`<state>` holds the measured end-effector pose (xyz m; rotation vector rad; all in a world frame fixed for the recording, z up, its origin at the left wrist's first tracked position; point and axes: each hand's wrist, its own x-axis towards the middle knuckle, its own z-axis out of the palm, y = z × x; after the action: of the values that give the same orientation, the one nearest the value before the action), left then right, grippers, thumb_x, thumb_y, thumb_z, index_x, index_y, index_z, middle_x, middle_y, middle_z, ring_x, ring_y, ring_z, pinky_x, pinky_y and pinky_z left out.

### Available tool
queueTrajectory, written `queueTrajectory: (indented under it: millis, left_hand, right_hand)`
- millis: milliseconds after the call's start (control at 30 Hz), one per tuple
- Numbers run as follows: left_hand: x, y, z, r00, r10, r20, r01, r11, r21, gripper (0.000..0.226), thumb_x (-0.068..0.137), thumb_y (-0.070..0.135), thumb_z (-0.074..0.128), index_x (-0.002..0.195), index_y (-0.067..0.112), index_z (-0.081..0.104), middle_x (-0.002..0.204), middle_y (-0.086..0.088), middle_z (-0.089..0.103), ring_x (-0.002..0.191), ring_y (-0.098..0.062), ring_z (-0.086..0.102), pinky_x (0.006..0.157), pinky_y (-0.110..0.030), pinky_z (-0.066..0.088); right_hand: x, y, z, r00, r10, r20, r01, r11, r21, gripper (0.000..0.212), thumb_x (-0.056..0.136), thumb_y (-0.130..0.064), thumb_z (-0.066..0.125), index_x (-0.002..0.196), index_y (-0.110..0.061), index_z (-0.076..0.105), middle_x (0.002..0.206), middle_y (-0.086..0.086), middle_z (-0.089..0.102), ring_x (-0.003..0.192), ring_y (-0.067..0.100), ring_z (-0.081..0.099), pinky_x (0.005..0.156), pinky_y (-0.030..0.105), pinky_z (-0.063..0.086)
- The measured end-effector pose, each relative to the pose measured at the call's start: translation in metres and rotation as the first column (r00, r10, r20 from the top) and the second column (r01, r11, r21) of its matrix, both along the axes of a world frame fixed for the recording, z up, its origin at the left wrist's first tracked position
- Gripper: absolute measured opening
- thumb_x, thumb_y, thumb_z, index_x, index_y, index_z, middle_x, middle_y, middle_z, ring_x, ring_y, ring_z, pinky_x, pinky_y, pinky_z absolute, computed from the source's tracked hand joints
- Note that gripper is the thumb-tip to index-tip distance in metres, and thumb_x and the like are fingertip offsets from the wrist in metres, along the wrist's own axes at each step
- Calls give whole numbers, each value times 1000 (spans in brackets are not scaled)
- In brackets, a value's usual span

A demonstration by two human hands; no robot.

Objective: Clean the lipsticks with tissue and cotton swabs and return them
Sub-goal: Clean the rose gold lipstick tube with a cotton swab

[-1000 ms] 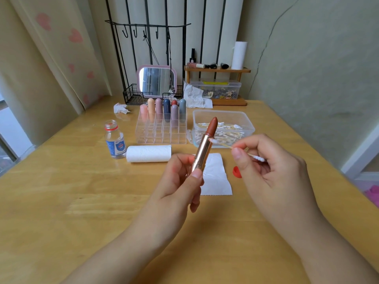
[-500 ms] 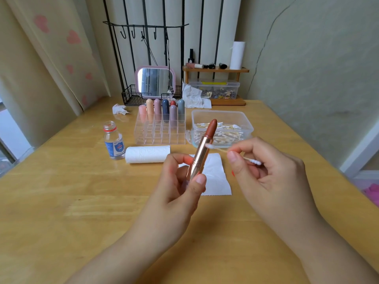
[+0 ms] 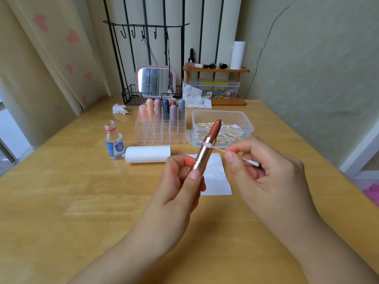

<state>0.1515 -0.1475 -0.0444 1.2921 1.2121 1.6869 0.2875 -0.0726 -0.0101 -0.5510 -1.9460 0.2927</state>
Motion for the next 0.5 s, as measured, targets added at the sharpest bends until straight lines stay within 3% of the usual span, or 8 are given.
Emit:
queueTrajectory:
  millis: [133,333,500]
  left_hand:
    - [0,1,0,1000,-3,-14,3,1000,-15,26,86,35,45,106,20,51,70,7,53,58,-9,39,55,-21,38]
    - [-2,-1,-2,996,-26,-88,25,1000,-12,26,81,52,47,96,33,58,74,6,52,63,-12,41,58,-23,39]
    - [-2,0,-2,996,-19,-88,20,1000,7,24,81,52,46,93,34,57,75,6,51,62,-11,41,58,-22,40]
  right_hand:
    - [3,3,-2,999,-31,5,31,999,-15,17,89,-25,53,82,-13,63,48,7,52,43,20,49,54,0,33]
    - [1,3,-2,1000,-23,6,23,1000,-18,20,91,-26,52,79,-12,61,50,6,51,48,22,45,49,5,31]
    - [3,2,-2,1000,-5,8,5,1000,-28,22,92,-27,50,79,-13,61,51,3,51,46,17,46,48,8,33]
